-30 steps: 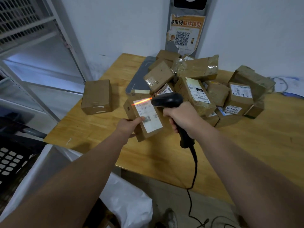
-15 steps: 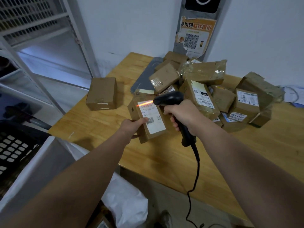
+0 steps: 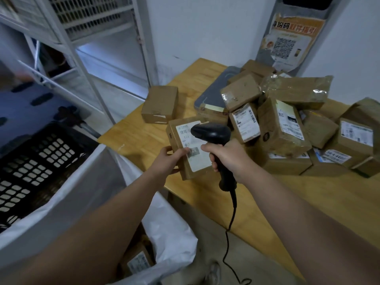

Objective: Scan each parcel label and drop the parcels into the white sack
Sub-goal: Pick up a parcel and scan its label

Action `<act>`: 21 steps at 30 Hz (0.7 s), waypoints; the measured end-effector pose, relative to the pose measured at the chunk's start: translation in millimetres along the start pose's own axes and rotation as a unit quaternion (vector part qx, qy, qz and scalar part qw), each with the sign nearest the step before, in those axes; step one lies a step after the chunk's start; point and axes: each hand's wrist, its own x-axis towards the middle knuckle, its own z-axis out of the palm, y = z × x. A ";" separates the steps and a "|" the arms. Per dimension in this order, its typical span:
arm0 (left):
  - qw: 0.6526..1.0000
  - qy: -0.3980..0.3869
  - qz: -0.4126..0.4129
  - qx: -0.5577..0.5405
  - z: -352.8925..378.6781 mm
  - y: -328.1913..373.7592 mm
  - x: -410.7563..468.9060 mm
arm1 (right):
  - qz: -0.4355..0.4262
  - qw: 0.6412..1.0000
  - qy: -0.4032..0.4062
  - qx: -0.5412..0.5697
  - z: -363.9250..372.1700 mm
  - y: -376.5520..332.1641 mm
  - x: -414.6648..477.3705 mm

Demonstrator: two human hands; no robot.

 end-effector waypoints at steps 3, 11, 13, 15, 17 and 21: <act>1.000 0.001 0.012 0.012 -44.0 -12.7 -24.7 | -0.005 1.000 -0.005 0.017 35.4 15.5 -9.5; 0.984 0.105 0.054 0.133 -191.3 -82.3 -90.9 | -0.016 0.999 -0.041 0.001 159.3 74.0 -23.1; 0.960 0.134 0.038 0.244 -216.2 -109.3 -94.8 | -0.009 0.998 -0.057 -0.022 183.2 95.0 -22.7; 0.901 0.125 -0.005 0.416 -232.0 -138.9 -93.1 | 0.018 0.997 -0.062 -0.033 202.4 116.2 -22.0; 0.828 0.077 -0.028 0.554 -240.7 -171.9 -85.3 | 0.048 0.996 -0.064 -0.036 218.4 139.6 -20.6; 0.698 0.004 -0.055 0.714 -253.6 -234.3 -51.1 | 0.103 0.991 -0.070 -0.055 245.5 182.5 -16.6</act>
